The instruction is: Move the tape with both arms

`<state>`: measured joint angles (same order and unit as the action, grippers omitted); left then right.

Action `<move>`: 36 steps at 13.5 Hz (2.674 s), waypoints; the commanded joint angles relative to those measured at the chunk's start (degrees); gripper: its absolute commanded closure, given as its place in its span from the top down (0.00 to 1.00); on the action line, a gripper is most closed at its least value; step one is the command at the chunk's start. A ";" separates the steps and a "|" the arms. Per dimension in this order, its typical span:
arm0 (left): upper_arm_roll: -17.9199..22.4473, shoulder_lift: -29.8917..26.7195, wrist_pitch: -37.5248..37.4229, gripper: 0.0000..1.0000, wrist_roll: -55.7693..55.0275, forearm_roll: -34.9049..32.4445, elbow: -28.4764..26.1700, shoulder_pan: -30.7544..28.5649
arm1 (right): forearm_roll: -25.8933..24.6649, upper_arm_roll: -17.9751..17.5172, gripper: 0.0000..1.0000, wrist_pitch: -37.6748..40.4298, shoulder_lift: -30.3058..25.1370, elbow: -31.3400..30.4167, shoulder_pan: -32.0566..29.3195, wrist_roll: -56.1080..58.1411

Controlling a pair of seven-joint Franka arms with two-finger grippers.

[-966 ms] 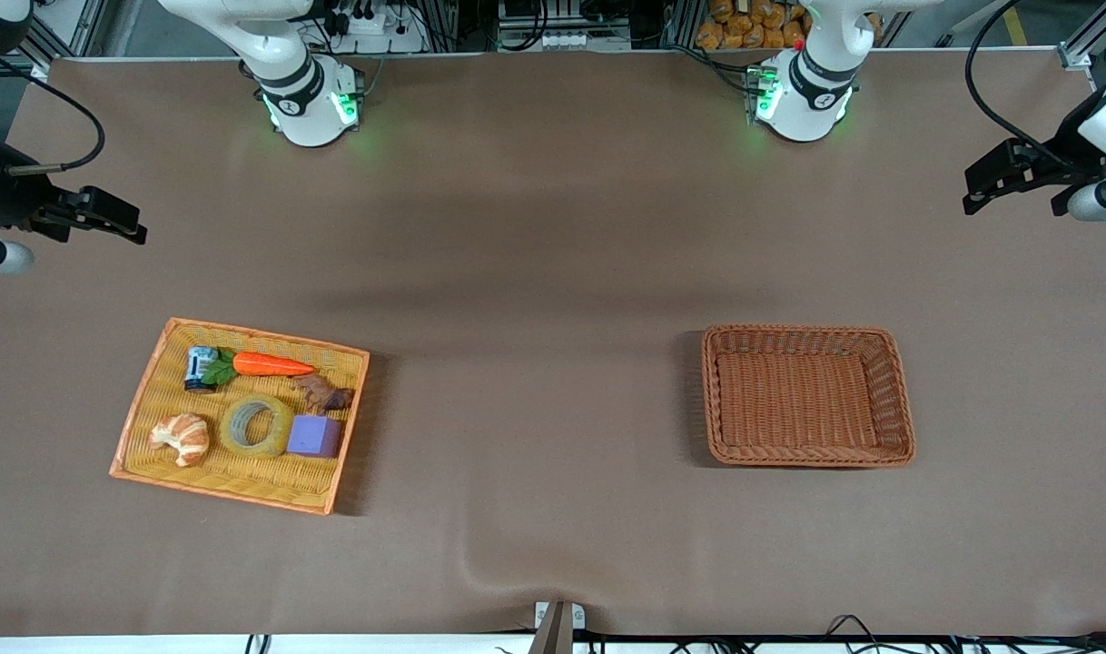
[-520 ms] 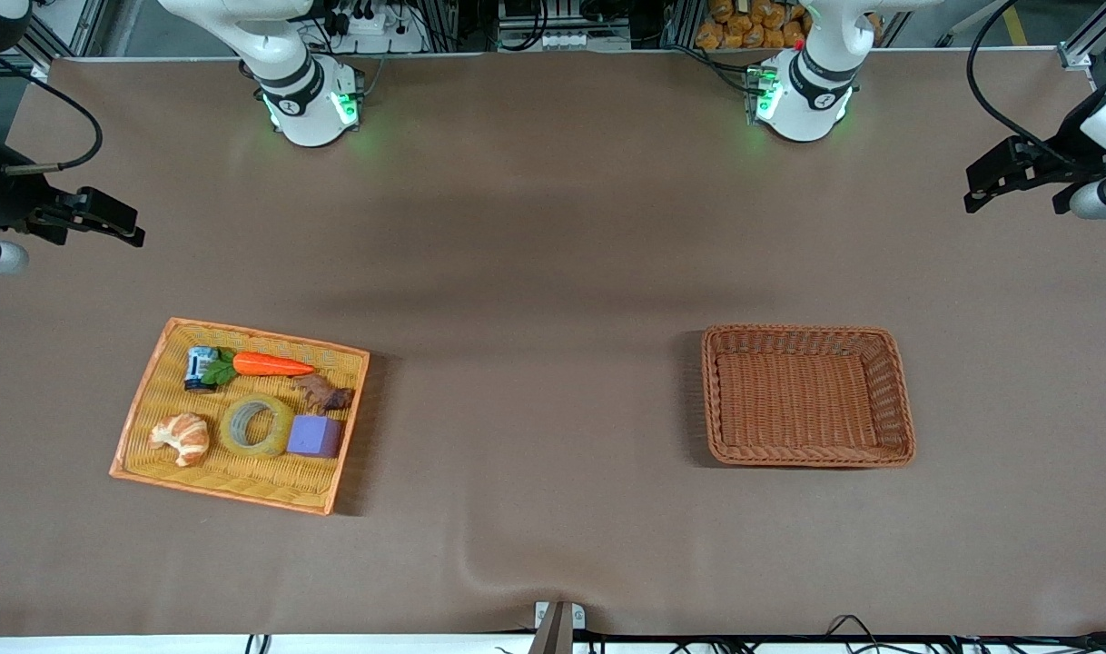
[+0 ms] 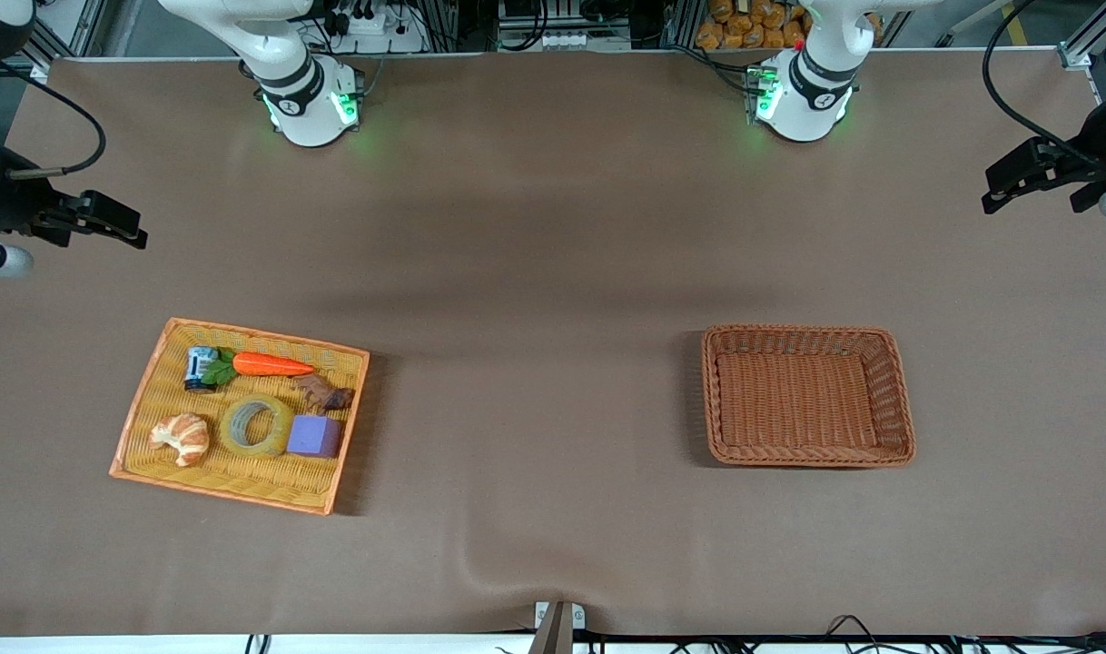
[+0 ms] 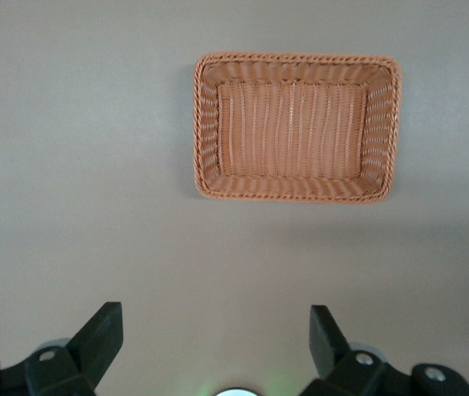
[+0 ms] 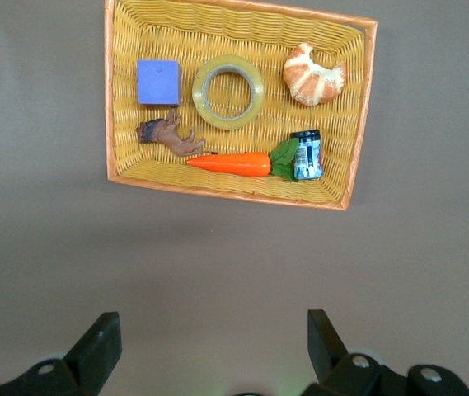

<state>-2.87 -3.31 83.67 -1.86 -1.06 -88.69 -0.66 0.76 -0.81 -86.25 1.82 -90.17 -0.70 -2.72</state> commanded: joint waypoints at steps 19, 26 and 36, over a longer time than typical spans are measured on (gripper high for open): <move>-0.82 0.23 -2.90 1.00 -2.01 1.59 -1.40 0.22 | 0.03 0.37 1.00 -37.23 36.23 0.52 -5.00 -3.60; -0.82 0.49 -2.73 1.00 -1.48 0.97 -1.14 0.05 | 5.21 0.37 1.00 -38.02 38.25 -0.36 -5.62 -5.36; -1.52 0.67 -2.46 1.00 -2.53 1.24 -1.49 0.48 | 4.69 0.37 0.39 -42.51 38.35 -3.78 -5.10 -5.10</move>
<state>-4.13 -2.63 81.33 -3.46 0.05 -90.19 -0.06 5.51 -0.13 -127.82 40.59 -93.03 -5.89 -7.40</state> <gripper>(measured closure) 0.000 0.088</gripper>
